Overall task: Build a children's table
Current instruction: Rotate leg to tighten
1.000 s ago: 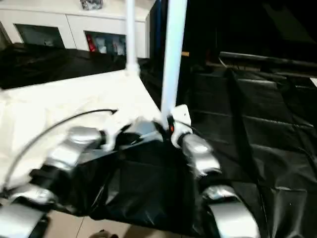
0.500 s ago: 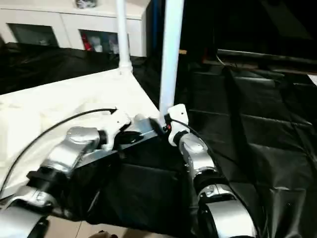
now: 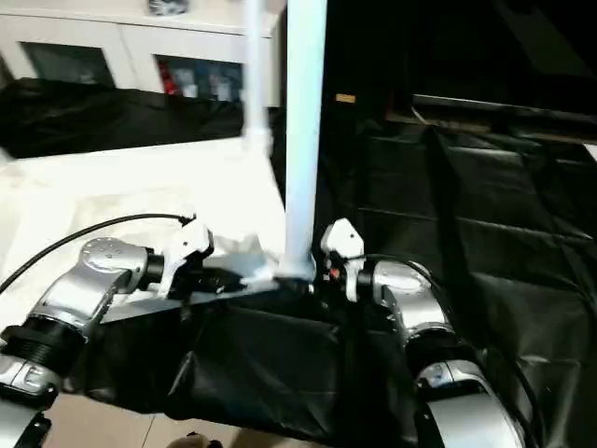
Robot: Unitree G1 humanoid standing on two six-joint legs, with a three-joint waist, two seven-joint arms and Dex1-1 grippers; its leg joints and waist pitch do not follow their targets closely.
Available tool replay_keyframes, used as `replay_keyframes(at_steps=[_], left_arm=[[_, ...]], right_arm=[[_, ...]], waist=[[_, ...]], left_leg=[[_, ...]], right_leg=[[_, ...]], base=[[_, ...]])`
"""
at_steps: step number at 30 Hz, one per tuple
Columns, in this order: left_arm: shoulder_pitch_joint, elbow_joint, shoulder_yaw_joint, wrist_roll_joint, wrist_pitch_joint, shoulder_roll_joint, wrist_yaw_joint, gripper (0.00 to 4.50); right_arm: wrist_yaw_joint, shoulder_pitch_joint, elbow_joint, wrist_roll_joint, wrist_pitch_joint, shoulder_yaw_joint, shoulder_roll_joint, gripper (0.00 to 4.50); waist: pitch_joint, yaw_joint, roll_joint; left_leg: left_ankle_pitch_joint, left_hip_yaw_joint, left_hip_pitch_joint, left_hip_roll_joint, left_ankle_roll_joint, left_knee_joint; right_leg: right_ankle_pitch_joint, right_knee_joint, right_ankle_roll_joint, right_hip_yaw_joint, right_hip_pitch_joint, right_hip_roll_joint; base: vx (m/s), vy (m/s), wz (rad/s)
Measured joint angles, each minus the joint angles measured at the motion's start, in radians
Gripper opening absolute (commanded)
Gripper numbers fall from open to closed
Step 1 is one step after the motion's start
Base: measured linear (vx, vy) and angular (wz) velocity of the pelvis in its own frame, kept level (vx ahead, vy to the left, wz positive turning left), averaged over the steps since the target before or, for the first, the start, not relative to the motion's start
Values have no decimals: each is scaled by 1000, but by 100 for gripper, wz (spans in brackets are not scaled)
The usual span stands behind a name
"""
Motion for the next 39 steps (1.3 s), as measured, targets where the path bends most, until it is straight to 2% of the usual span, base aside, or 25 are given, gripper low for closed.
replay_keyframes(at_steps=[3,11,16,19,21,25,28,32,33,38,39], left_arm=[[5,-7,-5,-5,0,13,-33,0],[8,-9,-6,-9,0,14,-47,0],[8,-7,-4,-5,1,0,-8,0],[3,4,15,15,5,-40,98,0],[-5,8,21,33,18,-69,173,0],[-31,34,35,66,53,-151,327,0],[-38,38,38,79,70,-194,408,0],[-42,37,39,102,73,-231,473,0],[-42,36,39,103,74,-237,478,0],[-42,30,39,103,75,-238,485,0],[-41,29,39,103,74,-234,480,0]], right_arm=[[31,7,-18,2,13,6,-1,348],[55,13,-44,18,62,7,-11,287],[19,16,-37,18,65,-11,-4,276],[-141,7,3,19,67,-60,35,275],[-271,-16,29,12,70,-76,62,274],[-554,-53,83,-10,60,-113,123,274],[-707,-76,106,-27,57,-121,151,274],[-809,-101,133,-50,48,-125,165,274],[-811,-102,139,-51,36,-131,166,328],[-797,-102,148,-45,18,-140,172,352],[-789,-101,149,-45,16,-140,171,381]], waist=[[0,4,0],[-1,10,-1],[-1,15,-3],[0,11,-6],[1,-1,-8],[1,-12,-8],[0,-16,-6],[-1,-16,-4],[-2,-15,-3],[-2,-17,-1],[-2,-18,-1]], left_leg=[[0,0,0,0,0,1],[0,0,0,0,0,1],[0,0,0,0,0,1],[0,0,2,0,0,1],[0,0,2,0,-1,1],[0,0,2,-2,-1,1],[0,0,1,-2,-1,1],[0,0,1,-2,-1,0],[0,0,0,-3,-1,0],[0,0,-1,-3,0,0],[0,0,-1,-2,0,0]], right_leg=[[0,0,0,0,0,0],[0,0,0,0,0,0],[0,1,0,0,1,0],[1,2,-1,0,1,0],[1,1,0,0,1,0],[0,1,2,1,1,-1],[0,1,2,1,0,-1],[2,0,-1,1,0,-2],[1,0,1,1,0,-2],[0,-1,2,1,0,-2],[0,-1,2,1,0,-2]], base=[[0,0,0],[0,0,0],[0,0,0],[0,0,0],[0,0,0],[0,0,0],[0,0,0],[0,0,0],[0,0,0],[0,0,0],[0,0,0]])
